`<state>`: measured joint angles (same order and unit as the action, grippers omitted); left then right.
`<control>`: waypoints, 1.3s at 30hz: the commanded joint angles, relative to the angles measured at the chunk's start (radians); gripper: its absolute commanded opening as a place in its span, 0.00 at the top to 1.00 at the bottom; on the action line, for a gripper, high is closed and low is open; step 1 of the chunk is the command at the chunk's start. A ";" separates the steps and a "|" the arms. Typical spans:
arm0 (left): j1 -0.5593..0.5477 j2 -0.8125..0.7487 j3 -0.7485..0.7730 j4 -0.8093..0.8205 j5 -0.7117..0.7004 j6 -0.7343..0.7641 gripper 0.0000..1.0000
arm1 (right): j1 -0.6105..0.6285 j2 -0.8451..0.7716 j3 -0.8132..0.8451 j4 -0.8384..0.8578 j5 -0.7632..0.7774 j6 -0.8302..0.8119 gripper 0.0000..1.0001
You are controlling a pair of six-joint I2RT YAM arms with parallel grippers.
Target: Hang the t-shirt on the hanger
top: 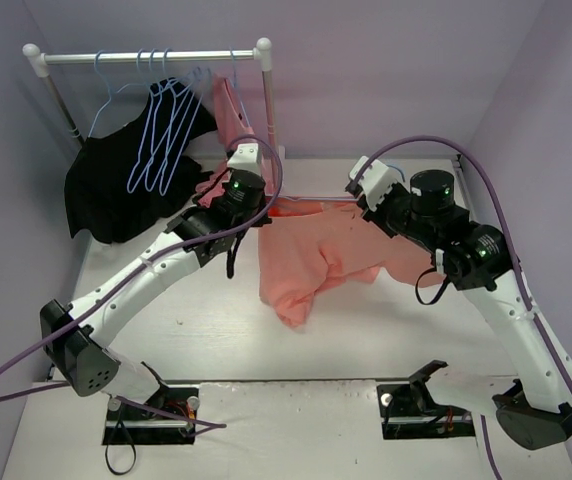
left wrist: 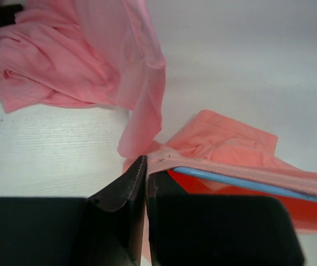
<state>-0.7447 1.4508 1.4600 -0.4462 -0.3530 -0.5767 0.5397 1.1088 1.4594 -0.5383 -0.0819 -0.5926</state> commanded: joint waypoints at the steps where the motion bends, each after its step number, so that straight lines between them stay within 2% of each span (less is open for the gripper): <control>1: 0.012 -0.017 0.142 -0.110 -0.017 0.111 1.00 | 0.015 -0.018 0.002 0.080 0.043 -0.013 1.00; 11: -0.007 -0.021 0.236 -0.207 -0.086 0.167 1.00 | 0.084 0.013 0.010 0.081 0.130 0.005 1.00; 16: -0.096 0.019 0.287 -0.235 -0.128 0.160 1.00 | 0.104 0.052 0.060 0.086 0.164 0.033 1.00; 19: -0.113 0.057 0.358 -0.270 -0.081 0.116 1.00 | 0.113 0.083 0.120 0.091 0.172 0.058 1.00; 31: -0.130 0.122 0.687 -0.349 -0.134 0.183 1.00 | 0.142 0.163 0.398 0.183 0.157 0.089 1.00; 35: -0.177 0.149 0.838 -0.351 -0.163 0.217 1.00 | 0.156 0.204 0.521 0.218 0.149 0.077 1.00; 39: -0.232 0.129 0.866 -0.348 -0.231 0.245 1.00 | 0.179 0.233 0.579 0.222 0.136 0.056 1.00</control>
<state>-0.9276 1.6062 2.2783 -0.8204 -0.5217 -0.3780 0.6921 1.3230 1.9674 -0.4769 0.0731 -0.5277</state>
